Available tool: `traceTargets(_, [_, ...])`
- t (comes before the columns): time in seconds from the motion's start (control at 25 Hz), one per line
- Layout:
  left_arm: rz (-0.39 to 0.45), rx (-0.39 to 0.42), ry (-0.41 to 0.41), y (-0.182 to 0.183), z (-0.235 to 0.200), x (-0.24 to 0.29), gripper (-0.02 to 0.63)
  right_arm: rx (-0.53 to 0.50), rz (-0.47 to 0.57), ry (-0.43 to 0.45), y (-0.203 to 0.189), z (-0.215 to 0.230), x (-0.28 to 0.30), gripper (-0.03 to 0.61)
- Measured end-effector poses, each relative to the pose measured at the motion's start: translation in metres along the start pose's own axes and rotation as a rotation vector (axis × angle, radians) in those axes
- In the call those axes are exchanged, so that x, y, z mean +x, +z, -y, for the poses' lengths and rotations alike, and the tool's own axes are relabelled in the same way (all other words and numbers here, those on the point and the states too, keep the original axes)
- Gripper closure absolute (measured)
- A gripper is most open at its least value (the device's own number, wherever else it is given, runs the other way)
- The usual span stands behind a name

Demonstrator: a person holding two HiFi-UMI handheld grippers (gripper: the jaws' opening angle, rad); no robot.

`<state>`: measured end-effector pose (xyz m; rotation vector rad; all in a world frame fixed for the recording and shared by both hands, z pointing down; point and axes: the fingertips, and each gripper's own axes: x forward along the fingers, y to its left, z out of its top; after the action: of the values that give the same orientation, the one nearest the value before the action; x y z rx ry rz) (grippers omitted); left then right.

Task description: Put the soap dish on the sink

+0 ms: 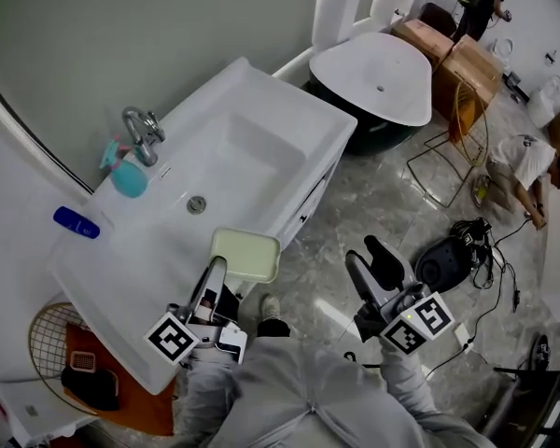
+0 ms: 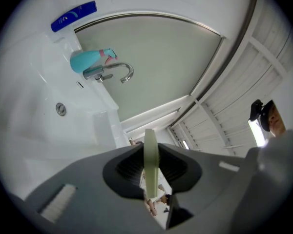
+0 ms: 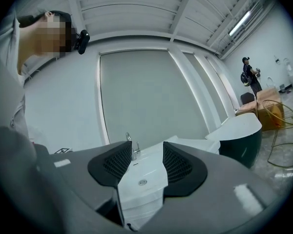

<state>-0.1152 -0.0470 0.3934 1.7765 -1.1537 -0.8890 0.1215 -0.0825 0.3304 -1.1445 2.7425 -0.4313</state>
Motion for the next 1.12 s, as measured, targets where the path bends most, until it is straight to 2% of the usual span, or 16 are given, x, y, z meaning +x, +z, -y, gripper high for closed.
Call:
traceTargets(0.24, [-0.041, -0.014, -0.027, 0.036, -0.026, 0.061, 0.485, -0.011, 0.005, -0.028, 0.011, 0.021, 0.063, 0.393])
traceTargets(0.64, [-0.060, -0.015, -0.026, 0.073, -0.059, 0.122, 0.485, -0.029, -0.027, -0.044, 0.016, 0.046, 0.128, 0.393])
traceTargets(0.88, [-0.045, -0.059, 0.003, 0.078, -0.100, 0.166, 0.485, -0.022, -0.043, -0.060, 0.017, 0.075, 0.150, 0.393])
traceTargets(1.12, [-0.056, -0.052, 0.055, 0.070, -0.147, 0.226, 0.485, -0.024, -0.071, -0.040, 0.020, 0.115, 0.186, 0.392])
